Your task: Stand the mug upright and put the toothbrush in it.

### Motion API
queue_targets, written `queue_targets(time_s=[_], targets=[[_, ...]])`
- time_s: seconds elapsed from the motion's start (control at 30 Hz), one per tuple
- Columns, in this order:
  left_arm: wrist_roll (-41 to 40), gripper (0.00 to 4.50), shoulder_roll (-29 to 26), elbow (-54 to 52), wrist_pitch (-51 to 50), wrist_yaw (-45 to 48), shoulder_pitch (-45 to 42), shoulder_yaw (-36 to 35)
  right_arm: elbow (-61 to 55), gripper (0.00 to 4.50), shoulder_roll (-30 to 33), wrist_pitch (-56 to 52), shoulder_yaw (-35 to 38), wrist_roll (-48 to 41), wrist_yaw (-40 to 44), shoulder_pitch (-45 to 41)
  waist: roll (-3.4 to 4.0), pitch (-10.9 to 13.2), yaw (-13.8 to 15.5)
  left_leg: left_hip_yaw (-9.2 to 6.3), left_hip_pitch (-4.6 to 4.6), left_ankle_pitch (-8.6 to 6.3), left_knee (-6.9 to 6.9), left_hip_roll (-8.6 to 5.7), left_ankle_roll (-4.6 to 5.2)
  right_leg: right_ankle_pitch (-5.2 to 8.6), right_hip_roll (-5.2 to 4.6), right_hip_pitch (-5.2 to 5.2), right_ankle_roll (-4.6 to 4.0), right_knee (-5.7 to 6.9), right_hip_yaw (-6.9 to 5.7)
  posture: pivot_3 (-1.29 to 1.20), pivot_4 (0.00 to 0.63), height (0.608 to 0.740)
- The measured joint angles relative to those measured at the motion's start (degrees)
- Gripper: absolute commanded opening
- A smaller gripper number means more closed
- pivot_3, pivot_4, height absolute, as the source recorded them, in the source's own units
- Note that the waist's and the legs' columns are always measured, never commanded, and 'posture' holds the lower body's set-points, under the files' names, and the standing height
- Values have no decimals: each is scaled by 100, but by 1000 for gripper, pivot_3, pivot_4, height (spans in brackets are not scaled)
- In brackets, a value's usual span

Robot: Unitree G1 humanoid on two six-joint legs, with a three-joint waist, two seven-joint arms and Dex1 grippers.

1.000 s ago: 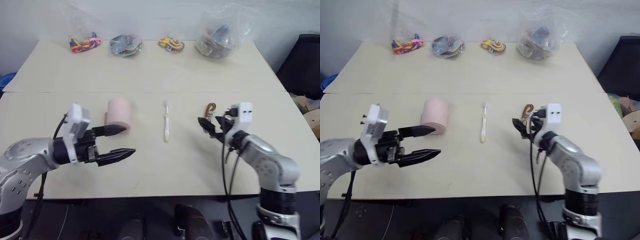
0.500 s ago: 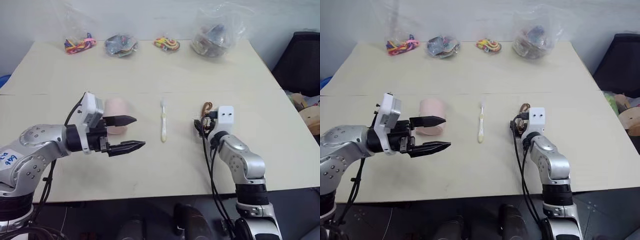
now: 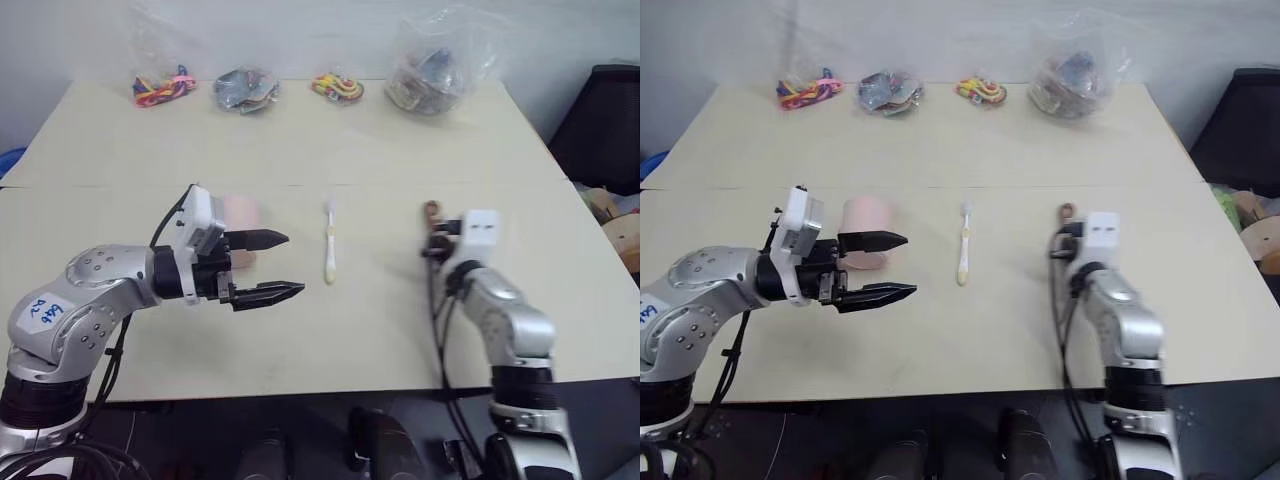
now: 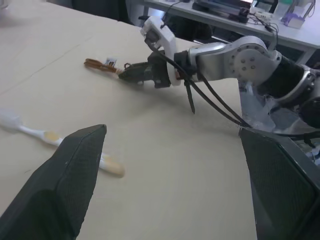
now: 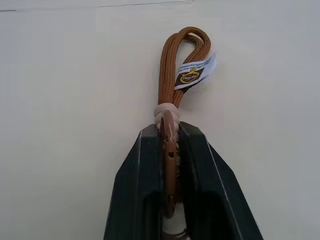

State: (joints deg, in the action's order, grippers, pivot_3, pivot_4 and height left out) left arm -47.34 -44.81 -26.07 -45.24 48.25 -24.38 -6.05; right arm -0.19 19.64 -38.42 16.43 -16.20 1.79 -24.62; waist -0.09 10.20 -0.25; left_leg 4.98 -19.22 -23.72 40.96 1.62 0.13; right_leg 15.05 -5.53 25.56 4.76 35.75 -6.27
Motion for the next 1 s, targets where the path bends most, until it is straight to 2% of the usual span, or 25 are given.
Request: queue_targets(time_s=[0.13, 0.3, 0.33, 0.4, 0.57, 0.63, 0.77, 0.93, 1.0], targets=[[14, 4500, 255, 5, 20, 26, -257, 245, 446, 116, 807, 127, 926, 51, -38, 126, 0, 0, 9, 6, 4, 0, -2, 6, 0, 0, 9, -2, 1, -3, 8, 0, 150, 740], [20, 4500, 566, 8, 23, 92, -650, 541, 913, 116, 1001, 116, 1331, -41, 107, 309, 2, 0, -65, 22, 17, 1, -10, 14, -2, 0, 17, -1, 1, 5, 18, 0, 150, 740], [25, 4500, 584, 8, 24, 108, -692, 569, 944, 865, 987, 93, 1343, -93, 145, 343, 4, -1, -90, 20, 16, 1, -10, 14, -2, 0, 16, -1, 0, 4, 20, 0, 150, 740], [39, 4500, 612, 12, 23, 119, -718, 629, 928, 1403, 958, 68, 1373, -215, 222, 380, 7, -1, -107, 17, 14, 1, -10, 14, -2, 0, 15, 0, 0, 3, 21, 0, 150, 740], [71, 4500, 647, 26, 28, 118, -778, 669, 573, 3140, 1081, -76, 1281, -270, 302, 555, 9, 1, -84, 12, 9, 1, -5, 12, -2, 0, 9, 0, 1, 3, 28, 0, 150, 740], [79, 4500, 644, 25, 28, 66, -775, 654, 346, 3140, 1305, -151, 1187, -202, 403, 595, 12, 2, -52, 13, 8, 1, -2, 11, -2, -2, 8, 0, 3, 2, 30, 0, 150, 740], [130, 4500, 569, 55, -3, -235, -643, 361, -404, 3140, 1891, -228, 830, -370, 1183, 389, 16, 5, -24, 14, 12, 1, -3, 14, -2, -3, 16, 0, 5, 0, 29, 0, 150, 740], [572, 4500, 432, 716, -831, -1793, -593, -430, -2135, 3140, 2335, -863, -49, -2288, 3522, -173, 24, 10, -28, -51, 12, 2, -9, 21, -4, -2, 22, -1, 3, -4, 20, 0, 150, 740], [674, 4500, 422, 965, -1356, -2402, -593, -793, -2401, 3503, 2458, -1095, -171, -2807, 4020, -237, 16, 15, 30, -62, -4, 1, -4, 11, -1, -2, 10, -1, 3, -10, 10, 0, 150, 740]])
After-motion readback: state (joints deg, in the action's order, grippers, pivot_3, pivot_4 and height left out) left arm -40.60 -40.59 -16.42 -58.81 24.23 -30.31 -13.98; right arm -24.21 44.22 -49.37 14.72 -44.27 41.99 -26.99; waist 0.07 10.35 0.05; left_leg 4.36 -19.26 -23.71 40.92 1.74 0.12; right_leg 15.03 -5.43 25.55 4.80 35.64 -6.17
